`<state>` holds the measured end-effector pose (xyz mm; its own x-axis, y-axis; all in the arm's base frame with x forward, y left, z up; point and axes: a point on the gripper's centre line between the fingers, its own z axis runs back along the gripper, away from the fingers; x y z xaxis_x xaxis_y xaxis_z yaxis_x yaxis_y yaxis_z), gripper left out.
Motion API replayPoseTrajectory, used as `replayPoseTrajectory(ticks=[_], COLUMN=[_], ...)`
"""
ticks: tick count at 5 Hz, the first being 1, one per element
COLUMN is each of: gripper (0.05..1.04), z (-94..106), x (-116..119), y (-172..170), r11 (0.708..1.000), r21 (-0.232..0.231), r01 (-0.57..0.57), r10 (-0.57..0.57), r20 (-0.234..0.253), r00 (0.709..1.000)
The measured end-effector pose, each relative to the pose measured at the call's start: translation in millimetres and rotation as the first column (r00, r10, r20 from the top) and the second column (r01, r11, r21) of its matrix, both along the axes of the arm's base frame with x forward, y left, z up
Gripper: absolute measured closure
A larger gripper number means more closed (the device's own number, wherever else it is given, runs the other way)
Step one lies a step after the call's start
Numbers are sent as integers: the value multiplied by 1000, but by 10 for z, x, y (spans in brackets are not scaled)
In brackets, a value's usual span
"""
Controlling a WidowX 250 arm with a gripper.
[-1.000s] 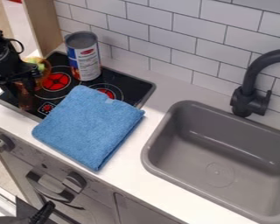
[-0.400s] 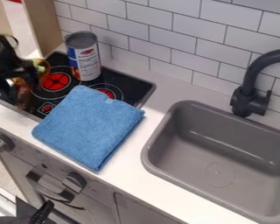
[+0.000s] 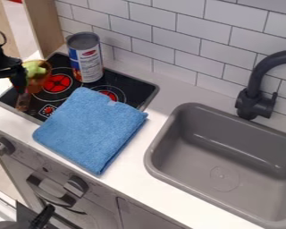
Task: Put the yellow pot to the left side of the burner
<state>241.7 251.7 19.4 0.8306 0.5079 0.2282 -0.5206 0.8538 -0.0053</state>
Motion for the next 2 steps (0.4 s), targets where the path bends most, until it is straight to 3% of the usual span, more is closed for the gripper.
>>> replayPoseTrajectory(ticks=[1,2], gripper=[86,85], z=[-22,-49], x=[100,208], y=[-288,-567], r11=[998,992], r21=[-26,-28], r01=[64,120], r10=[-65,-120], r20=[-29,16], r00=[997,993])
